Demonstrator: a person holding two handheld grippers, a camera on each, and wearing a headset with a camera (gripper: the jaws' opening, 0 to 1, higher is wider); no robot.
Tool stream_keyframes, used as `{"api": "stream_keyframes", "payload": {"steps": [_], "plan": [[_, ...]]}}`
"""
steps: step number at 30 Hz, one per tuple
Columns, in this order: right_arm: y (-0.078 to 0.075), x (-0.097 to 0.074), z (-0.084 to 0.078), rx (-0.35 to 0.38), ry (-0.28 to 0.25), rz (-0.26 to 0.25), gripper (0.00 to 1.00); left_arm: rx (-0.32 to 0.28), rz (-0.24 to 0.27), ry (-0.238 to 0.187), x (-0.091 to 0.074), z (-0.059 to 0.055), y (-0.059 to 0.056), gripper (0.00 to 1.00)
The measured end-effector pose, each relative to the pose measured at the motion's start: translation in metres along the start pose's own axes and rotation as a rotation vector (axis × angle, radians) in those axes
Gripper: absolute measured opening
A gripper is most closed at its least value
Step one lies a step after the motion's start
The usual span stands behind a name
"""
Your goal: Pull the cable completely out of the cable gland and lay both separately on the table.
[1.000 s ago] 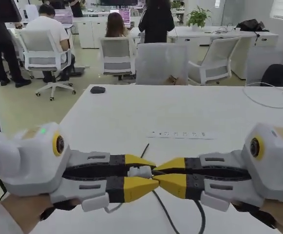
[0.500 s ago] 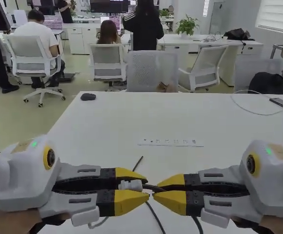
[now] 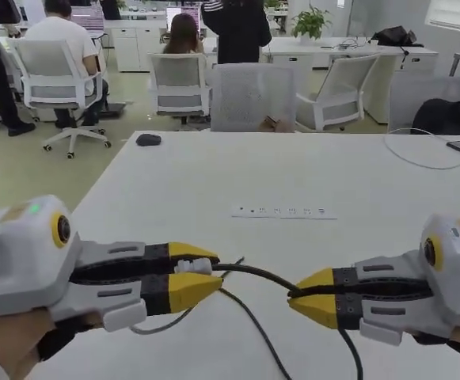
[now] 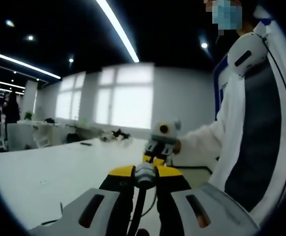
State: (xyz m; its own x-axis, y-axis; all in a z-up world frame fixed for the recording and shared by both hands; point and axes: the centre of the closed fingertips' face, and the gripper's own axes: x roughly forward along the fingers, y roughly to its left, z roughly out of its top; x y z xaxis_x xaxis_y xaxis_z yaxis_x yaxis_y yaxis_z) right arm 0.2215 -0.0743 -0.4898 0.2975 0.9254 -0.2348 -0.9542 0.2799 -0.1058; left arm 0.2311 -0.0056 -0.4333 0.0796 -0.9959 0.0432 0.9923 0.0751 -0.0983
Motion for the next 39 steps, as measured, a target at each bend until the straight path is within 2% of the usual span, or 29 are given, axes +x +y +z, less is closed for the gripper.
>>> {"api": "stream_keyframes", "payload": {"steps": [4,8,20,24,27,31,33,36,39], "plan": [[-0.002,-0.002,-0.007,0.000,0.023,-0.019,0.02,-0.005,0.012,-0.013,-0.001,0.001,0.002,0.16],[-0.004,-0.001,-0.009,-0.004,0.033,-0.028,0.02,0.001,0.019,-0.006,0.000,0.000,0.003,0.16],[-0.013,0.002,-0.011,-0.007,0.039,-0.072,0.03,-0.001,0.055,0.000,0.000,-0.001,0.008,0.17],[-0.020,0.002,-0.008,-0.007,0.044,-0.093,0.04,-0.003,0.070,-0.007,0.000,0.002,0.013,0.17],[-0.023,0.002,0.001,-0.017,0.033,-0.100,0.11,-0.001,0.075,-0.013,-0.001,0.005,0.014,0.17],[-0.022,0.006,0.021,-0.014,-0.018,-0.078,0.18,0.005,0.073,-0.001,-0.001,0.004,0.014,0.17],[-0.018,0.011,0.035,0.003,-0.062,-0.042,0.18,0.008,0.070,0.009,0.000,0.002,0.013,0.17],[-0.015,0.017,0.043,0.000,-0.080,-0.016,0.18,0.011,0.059,0.022,0.004,0.000,0.010,0.17],[-0.006,0.026,0.048,-0.015,-0.081,0.036,0.16,0.018,0.048,0.036,0.009,-0.003,0.007,0.17]]}}
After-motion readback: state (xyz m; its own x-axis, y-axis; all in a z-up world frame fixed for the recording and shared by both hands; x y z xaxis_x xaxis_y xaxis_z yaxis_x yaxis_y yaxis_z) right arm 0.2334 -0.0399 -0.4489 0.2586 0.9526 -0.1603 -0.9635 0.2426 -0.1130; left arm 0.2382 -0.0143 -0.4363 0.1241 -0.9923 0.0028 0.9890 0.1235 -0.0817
